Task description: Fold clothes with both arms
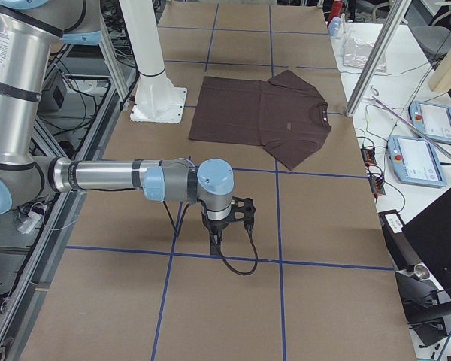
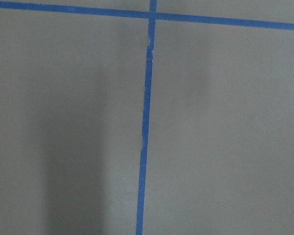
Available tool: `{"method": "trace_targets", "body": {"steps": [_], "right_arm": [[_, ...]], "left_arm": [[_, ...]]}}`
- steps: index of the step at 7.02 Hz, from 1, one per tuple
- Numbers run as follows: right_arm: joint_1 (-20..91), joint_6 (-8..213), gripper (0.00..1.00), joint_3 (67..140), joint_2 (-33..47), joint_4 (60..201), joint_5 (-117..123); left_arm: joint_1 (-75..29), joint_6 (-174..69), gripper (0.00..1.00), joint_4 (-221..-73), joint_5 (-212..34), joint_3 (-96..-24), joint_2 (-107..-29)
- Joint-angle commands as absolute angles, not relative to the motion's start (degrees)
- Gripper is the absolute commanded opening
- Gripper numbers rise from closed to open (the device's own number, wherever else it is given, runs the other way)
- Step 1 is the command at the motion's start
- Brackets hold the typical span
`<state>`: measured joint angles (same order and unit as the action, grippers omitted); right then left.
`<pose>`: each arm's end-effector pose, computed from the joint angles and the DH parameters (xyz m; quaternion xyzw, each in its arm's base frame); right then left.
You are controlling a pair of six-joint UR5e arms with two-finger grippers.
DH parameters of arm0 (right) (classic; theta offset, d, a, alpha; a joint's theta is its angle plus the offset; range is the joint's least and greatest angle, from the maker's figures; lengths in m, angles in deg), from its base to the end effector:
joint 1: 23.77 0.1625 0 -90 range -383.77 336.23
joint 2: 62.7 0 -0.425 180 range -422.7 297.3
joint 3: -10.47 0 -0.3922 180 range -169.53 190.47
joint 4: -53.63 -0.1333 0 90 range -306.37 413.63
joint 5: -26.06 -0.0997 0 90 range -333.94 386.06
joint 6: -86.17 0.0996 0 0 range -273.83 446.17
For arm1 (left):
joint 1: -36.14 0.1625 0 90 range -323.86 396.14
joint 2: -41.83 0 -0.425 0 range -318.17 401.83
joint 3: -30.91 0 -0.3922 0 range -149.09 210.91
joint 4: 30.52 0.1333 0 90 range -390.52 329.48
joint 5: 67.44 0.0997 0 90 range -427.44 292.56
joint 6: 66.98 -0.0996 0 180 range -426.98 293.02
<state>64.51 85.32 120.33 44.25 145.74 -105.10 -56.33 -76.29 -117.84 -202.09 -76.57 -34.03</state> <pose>0.0567 -0.3704 0.6227 0.0039 -0.3515 -0.0234 0.9359 -0.0800 -0.3851 0.6215 0.0443 0.3773 0.0574 0.9233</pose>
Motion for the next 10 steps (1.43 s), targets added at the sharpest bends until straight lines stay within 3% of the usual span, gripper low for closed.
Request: {"method": "trace_targets", "body": {"steps": [1, 3, 6, 8, 10], "right_arm": [[64.3, 85.29, 1.0, 120.33, 44.09, 145.82, -105.16], [63.07, 86.08, 1.0, 120.16, 41.13, 145.74, -105.07], [62.89, 85.82, 1.0, 117.19, 26.75, 145.48, -104.63], [62.89, 85.91, 1.0, 111.58, 25.9, 133.68, -104.8], [61.76, 91.65, 1.0, 105.15, 22.41, 121.25, -105.07]], "left_arm": [[-56.32, -76.29, 1.0, -118.14, -202.43, -76.75, -34.02], [-56.32, -76.47, 1.0, -120.06, -201.91, -77.89, -34.29], [-56.32, -76.12, 1.0, -139.75, -201.56, -75.63, -39.7], [-56.32, -75.33, 1.0, -151.25, -202.35, -66.24, -44.82], [-56.32, -74.89, 1.0, -154.08, -202.35, -66.82, -45.1]]}}
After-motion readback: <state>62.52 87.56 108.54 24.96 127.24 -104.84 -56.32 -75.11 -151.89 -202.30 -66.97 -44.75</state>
